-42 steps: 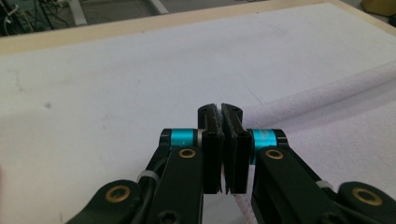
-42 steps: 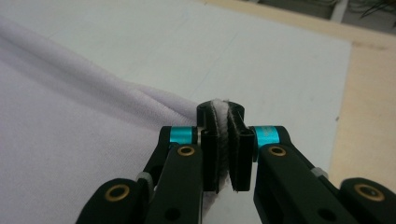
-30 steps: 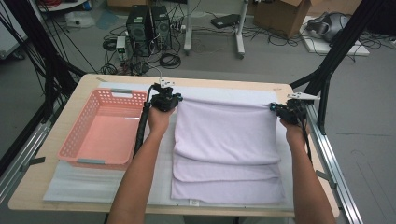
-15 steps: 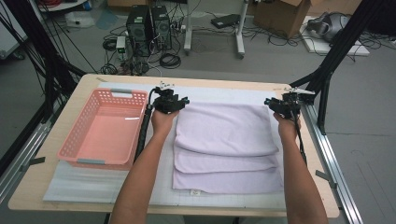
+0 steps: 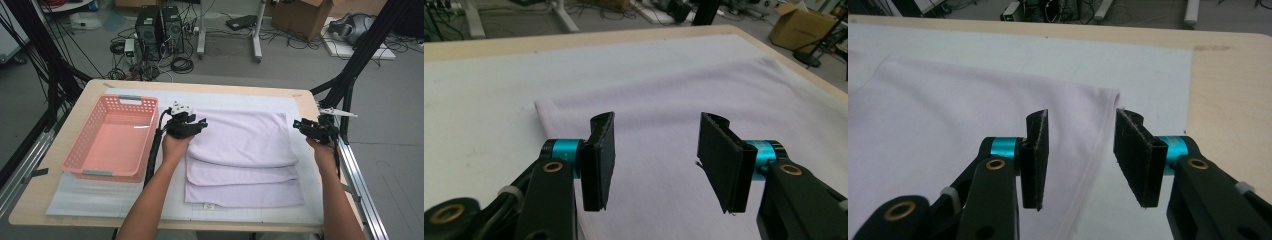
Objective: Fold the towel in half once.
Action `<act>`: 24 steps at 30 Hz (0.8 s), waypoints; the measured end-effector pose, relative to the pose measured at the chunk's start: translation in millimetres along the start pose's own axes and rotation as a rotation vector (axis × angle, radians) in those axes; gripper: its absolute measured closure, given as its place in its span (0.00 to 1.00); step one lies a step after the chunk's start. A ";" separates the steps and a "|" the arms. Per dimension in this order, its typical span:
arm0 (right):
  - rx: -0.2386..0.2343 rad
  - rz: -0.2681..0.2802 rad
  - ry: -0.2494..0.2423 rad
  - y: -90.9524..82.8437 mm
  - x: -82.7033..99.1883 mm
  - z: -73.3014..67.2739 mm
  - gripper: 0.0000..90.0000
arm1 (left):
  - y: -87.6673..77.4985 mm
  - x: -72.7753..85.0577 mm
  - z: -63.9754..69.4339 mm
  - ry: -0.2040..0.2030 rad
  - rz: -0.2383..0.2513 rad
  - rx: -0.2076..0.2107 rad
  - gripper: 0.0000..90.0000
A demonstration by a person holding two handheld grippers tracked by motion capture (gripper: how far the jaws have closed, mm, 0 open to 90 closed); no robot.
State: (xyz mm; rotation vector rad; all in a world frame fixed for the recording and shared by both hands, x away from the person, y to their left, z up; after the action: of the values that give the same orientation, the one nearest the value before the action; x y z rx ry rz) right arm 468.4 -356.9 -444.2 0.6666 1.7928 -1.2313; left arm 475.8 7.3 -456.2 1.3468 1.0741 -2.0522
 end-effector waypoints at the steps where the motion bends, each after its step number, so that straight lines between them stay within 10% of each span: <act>1: -0.007 -0.017 -0.001 -4.4 4.5 -1.5 0.62 | -4.6 3.0 1.6 -0.002 0.005 -0.001 0.55; 16: -0.040 -0.003 -0.038 -71.3 68.2 -24.2 0.66 | -76.4 47.0 23.4 -0.020 0.034 0.045 0.54; 24: -0.068 -0.027 -0.062 -90.1 100.9 -40.5 0.69 | -98.6 88.3 40.7 -0.039 -0.066 0.098 0.49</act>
State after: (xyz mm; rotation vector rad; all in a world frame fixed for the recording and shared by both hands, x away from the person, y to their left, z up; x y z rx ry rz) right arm 332.2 -356.5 -481.4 0.5617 1.7892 -1.1908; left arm 345.3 36.3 -492.3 1.3290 1.0255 -2.1959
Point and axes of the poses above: each handheld gripper's, and its own axes: y roughly forward along the jaws, x roughly out of its underside, z roughly to its right, the point moved 10 cm from there along y, roughly forward along the jaws, and after that the axes turned 3 degrees about z, right-handed, at the moved point
